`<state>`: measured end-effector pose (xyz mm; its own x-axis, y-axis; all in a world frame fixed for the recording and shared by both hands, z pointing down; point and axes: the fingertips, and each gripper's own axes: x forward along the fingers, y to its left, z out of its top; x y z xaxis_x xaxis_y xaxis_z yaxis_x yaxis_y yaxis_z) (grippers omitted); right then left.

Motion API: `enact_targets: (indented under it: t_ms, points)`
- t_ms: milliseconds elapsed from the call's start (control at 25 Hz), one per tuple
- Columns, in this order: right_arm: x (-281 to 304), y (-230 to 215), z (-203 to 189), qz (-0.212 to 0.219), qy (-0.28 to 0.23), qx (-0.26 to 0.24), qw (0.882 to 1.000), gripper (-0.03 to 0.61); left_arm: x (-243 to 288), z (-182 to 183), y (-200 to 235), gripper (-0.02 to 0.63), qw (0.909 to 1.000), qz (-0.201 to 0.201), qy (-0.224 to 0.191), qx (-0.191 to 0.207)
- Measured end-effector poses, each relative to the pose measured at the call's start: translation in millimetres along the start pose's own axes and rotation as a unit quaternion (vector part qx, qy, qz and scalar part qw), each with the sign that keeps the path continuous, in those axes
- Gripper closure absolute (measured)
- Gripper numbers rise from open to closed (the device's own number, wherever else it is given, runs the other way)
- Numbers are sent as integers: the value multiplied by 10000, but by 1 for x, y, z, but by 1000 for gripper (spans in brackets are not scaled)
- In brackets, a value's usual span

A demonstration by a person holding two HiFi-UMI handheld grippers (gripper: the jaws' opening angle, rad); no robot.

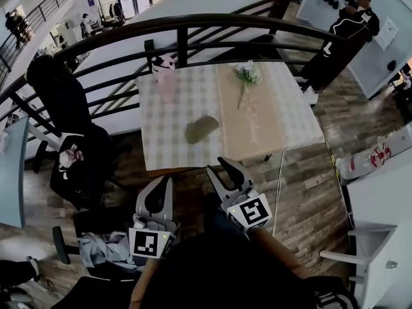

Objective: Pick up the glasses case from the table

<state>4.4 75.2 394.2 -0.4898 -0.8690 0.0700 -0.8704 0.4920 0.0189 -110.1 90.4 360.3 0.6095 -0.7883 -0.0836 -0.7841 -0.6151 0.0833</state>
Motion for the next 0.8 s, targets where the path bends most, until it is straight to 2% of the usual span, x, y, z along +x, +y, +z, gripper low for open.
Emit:
enact_targets:
  t_ms: [80,400,800]
  points:
    - [18,-20,-7,145,42,-13,9999,472,24,-8,7,604,9998,75,183,3]
    - [82,-93,-26,678,445,-174,9966,449,117,-20,29,604,9987,357,360,24]
    - [146,-143,-51,1504,836,-576,9834,430,183,-35,58,604,9942,952,492,-47]
